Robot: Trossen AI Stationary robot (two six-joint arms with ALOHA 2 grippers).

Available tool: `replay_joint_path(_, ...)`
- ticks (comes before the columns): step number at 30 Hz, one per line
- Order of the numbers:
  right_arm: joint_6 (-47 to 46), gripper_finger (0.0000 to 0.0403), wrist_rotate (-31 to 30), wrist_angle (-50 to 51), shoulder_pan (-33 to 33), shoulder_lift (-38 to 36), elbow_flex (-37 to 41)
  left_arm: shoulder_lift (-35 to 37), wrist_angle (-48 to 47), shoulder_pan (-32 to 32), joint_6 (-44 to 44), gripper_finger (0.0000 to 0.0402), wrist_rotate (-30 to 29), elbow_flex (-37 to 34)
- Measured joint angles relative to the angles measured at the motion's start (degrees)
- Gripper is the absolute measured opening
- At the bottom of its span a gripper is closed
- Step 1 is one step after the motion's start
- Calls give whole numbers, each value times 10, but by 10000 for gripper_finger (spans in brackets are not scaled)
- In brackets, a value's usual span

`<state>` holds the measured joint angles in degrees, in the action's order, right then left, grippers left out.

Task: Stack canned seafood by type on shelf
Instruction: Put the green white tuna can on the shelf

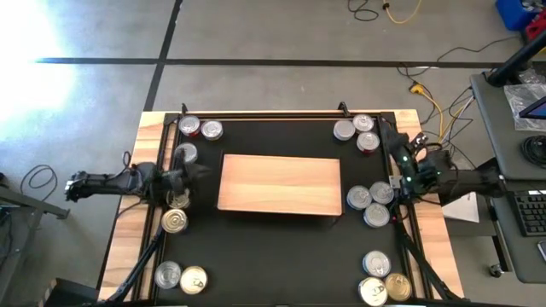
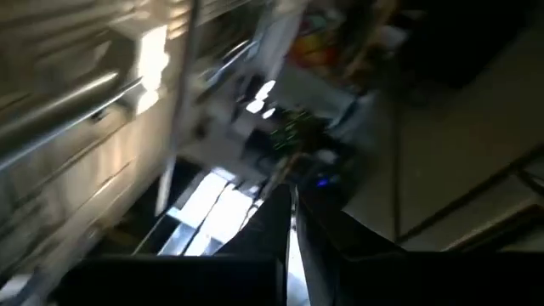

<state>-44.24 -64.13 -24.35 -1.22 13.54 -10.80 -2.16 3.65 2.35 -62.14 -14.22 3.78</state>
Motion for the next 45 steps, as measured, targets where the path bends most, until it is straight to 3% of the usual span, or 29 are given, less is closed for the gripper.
replay_joint_path(3, -8, 13, 7, 6, -7, 81, -40, -5, 6, 0, -330, 39, -15, 25)
replay_joint_path(6, 12, 13, 31, 51, -13, 192, -108, -9, 5, 0, -597, 39, -1, 48)
replay_joint_path(9, -71, 13, 59, 196, -25, 300, -208, -13, 4, 0, -773, 39, 2, 72)
replay_joint_path(11, -155, 13, 111, 364, -51, 360, -284, -17, 5, 0, -817, 39, 2, 88)
replay_joint_path(15, -305, 13, 242, 689, -113, 486, -421, -23, 5, 0, -791, 39, 2, 122)
replay_joint_path(19, -288, 13, 296, 812, -145, 573, -515, -29, 3, 0, -723, 39, 2, 154)
replay_joint_path(24, -195, 13, 296, 794, -152, 632, -596, -35, 0, 0, -628, 39, 2, 199)
replay_joint_path(31, -72, 13, 293, 745, -187, 656, -663, -42, 0, 0, -526, 39, 2, 270)
replay_joint_path(45, -17, 13, 281, 747, -178, 597, -684, -42, 1, 0, -511, 39, 14, 414)
